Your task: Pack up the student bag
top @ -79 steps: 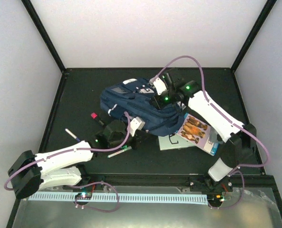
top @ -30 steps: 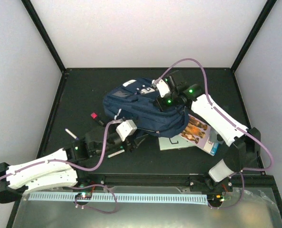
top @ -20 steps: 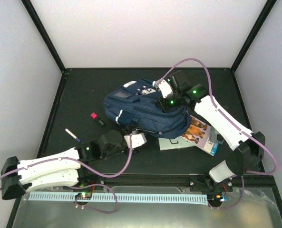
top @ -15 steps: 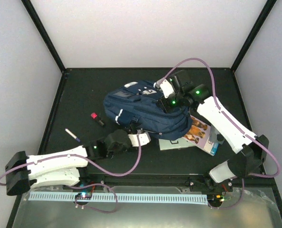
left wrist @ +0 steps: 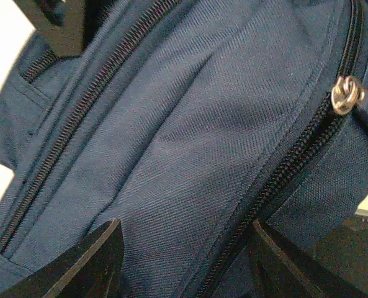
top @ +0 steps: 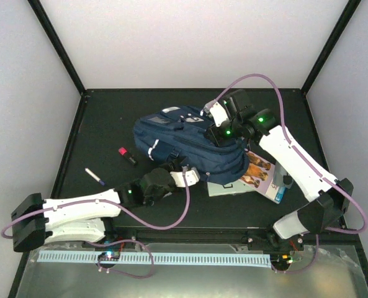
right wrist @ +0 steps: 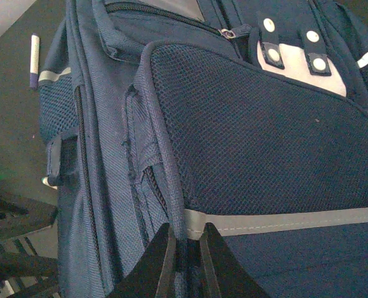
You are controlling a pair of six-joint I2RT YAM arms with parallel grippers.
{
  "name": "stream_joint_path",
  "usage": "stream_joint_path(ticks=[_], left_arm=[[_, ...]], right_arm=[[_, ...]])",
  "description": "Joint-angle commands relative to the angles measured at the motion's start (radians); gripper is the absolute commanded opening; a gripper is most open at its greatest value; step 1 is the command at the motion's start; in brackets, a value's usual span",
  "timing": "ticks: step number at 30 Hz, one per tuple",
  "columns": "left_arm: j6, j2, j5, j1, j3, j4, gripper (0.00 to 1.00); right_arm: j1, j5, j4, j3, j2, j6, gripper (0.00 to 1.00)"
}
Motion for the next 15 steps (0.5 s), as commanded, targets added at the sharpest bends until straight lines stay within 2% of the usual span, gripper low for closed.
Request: stream_joint_path(ticks=[1, 6, 11, 15], left_arm=[[0.014, -0.055, 0.009, -0.001, 0.031, 0.068, 0.56], [0.022, -0.055, -0.026, 0.001, 0.006, 0.109, 0.51], [0.024, -0.018, -0.024, 0.0, 0.014, 0.137, 0.38], [0.04, 0.033, 0.006, 0.0, 0.018, 0.165, 0.37]], right_arm=[[-0.002, -0.057, 0.046, 0.046, -0.032, 0.002, 0.02], [-0.003, -0.074, 0.048, 0.05, -0.028, 0.004, 0.02], [-0.003, -0.079, 0.049, 0.051, -0.026, 0.01, 0.02], [-0.003, -0.083, 0.052, 0.052, -0.024, 0.021, 0.02]])
